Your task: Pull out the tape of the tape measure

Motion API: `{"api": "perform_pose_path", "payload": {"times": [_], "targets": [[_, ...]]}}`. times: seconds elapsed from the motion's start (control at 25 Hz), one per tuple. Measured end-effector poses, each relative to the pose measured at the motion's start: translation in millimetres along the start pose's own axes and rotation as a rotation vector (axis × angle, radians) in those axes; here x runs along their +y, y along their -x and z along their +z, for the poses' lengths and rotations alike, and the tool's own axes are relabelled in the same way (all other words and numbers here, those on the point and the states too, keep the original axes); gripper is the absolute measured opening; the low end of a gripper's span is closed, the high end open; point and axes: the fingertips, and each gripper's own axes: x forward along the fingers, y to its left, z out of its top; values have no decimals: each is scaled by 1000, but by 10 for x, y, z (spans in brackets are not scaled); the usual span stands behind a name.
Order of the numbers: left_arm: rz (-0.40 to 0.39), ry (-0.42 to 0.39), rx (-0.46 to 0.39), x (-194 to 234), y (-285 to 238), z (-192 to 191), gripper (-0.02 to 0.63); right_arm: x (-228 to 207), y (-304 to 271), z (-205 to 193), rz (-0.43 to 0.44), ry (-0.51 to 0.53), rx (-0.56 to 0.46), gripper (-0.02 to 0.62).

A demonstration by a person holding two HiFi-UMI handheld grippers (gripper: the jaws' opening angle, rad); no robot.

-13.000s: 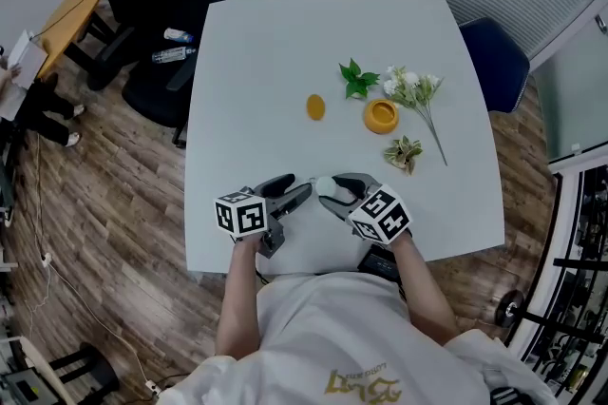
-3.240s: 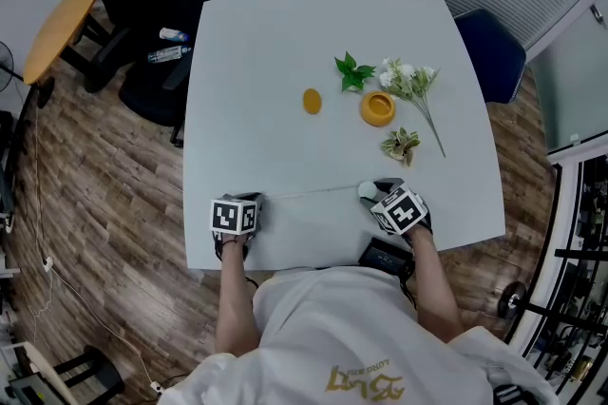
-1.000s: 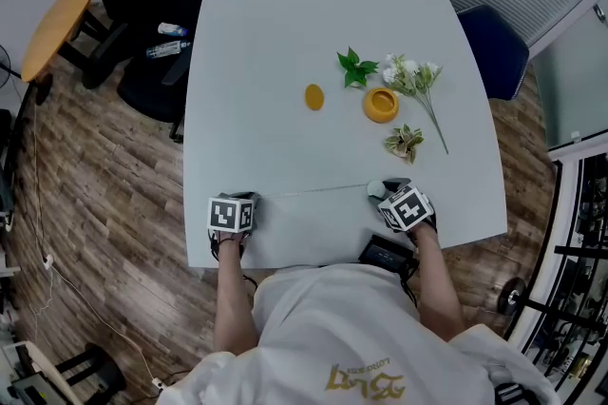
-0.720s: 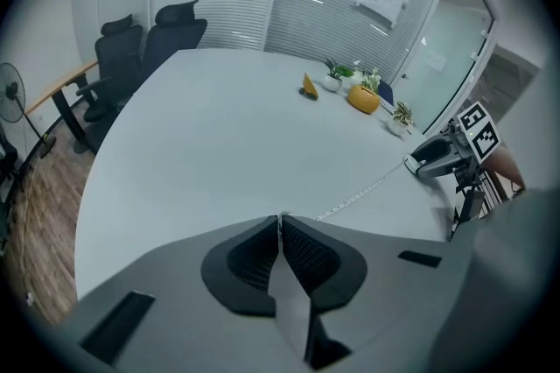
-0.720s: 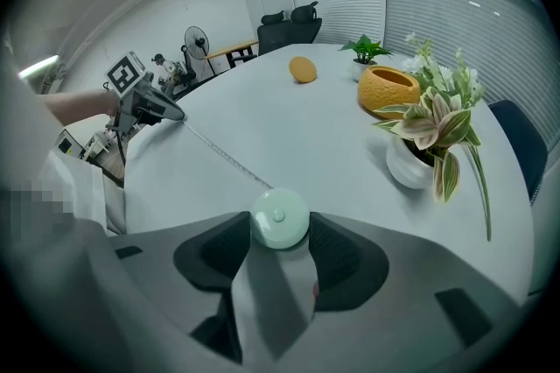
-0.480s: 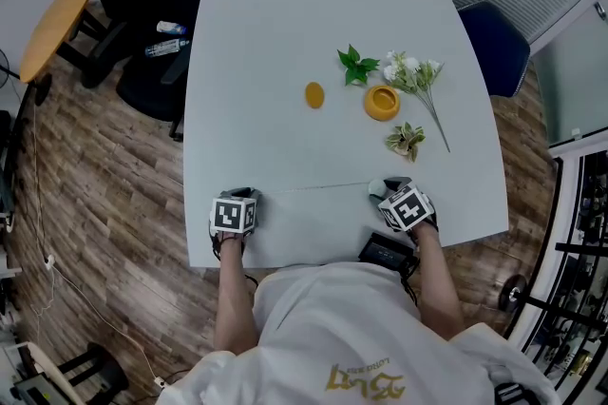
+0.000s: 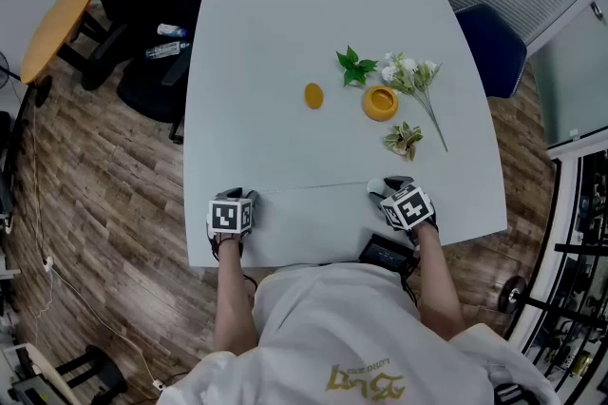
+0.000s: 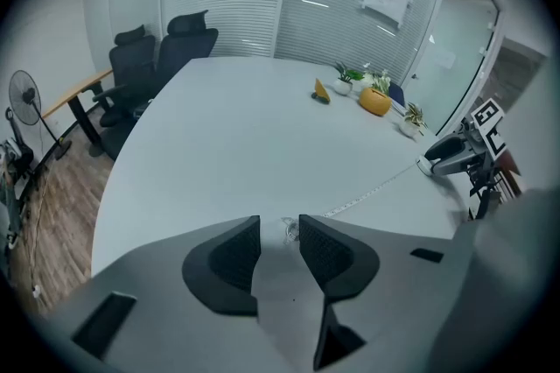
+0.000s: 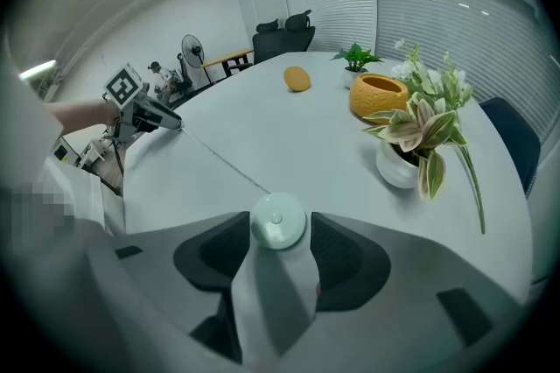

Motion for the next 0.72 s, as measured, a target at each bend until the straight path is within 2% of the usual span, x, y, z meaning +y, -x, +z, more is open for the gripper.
{"api": "perform_pose_path", "payload": {"times": [0.16, 0.32, 0.52, 0.72], "targets": [[5, 2, -28, 0, 97, 62, 141, -4, 118, 109, -17, -34, -62, 227], [2, 3, -98, -69, 217, 249, 140, 37, 240, 303, -25, -62, -150, 222], [-19, -25, -224, -335, 431, 557, 121, 159, 446, 593, -29, -48, -260, 185], [-37, -85, -372, -585, 693, 856, 66, 295, 674, 800, -16, -36, -350, 116]]}}
